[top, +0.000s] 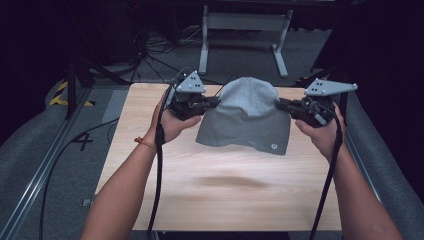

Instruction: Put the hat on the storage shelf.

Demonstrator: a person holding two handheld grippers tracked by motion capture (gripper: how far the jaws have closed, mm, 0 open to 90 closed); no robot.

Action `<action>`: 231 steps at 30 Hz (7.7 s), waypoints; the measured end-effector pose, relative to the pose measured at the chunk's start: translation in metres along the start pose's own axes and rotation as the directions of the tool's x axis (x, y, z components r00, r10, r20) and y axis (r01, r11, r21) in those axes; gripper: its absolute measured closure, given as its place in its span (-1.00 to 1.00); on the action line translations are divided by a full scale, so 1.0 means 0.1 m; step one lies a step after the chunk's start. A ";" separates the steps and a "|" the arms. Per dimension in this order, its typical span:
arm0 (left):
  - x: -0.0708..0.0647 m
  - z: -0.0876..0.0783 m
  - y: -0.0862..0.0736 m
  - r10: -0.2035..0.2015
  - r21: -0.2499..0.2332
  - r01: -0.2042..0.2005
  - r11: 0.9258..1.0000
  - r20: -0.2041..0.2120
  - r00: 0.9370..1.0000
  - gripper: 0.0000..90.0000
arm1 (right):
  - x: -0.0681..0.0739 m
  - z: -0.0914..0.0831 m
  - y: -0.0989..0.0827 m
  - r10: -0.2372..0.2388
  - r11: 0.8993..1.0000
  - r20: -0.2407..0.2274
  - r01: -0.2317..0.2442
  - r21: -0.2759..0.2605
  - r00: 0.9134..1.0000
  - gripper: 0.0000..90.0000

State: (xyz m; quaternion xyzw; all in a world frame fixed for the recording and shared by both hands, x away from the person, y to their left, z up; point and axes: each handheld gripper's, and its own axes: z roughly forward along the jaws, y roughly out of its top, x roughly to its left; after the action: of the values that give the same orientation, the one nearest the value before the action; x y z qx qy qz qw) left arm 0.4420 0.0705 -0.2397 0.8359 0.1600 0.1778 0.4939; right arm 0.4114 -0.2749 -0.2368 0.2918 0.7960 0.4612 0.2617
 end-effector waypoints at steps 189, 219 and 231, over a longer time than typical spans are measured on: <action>-0.13 -0.14 -2.02 -0.014 0.342 0.076 0.936 -0.180 0.984 -0.20 | 0.00 0.21 -1.46 -0.046 0.970 0.109 0.018 0.243 0.993 -0.14; -0.51 -0.32 -2.66 -0.044 0.387 0.091 0.917 -0.130 0.991 -0.46 | 0.08 -0.32 -2.51 0.091 0.949 0.123 -0.124 0.291 0.988 -0.26; -0.53 -0.43 -2.87 -0.227 0.291 0.250 0.924 -0.112 0.967 -0.61 | 0.07 -0.34 -2.75 0.187 0.941 0.118 -0.212 0.265 0.975 -0.38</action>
State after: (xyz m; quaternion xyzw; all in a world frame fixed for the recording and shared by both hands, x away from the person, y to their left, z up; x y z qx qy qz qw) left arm 0.3495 0.2124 -0.4816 0.8685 0.3047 0.1216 0.3716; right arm 0.3217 -0.4010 -0.4668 0.4252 0.8060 0.3564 0.2063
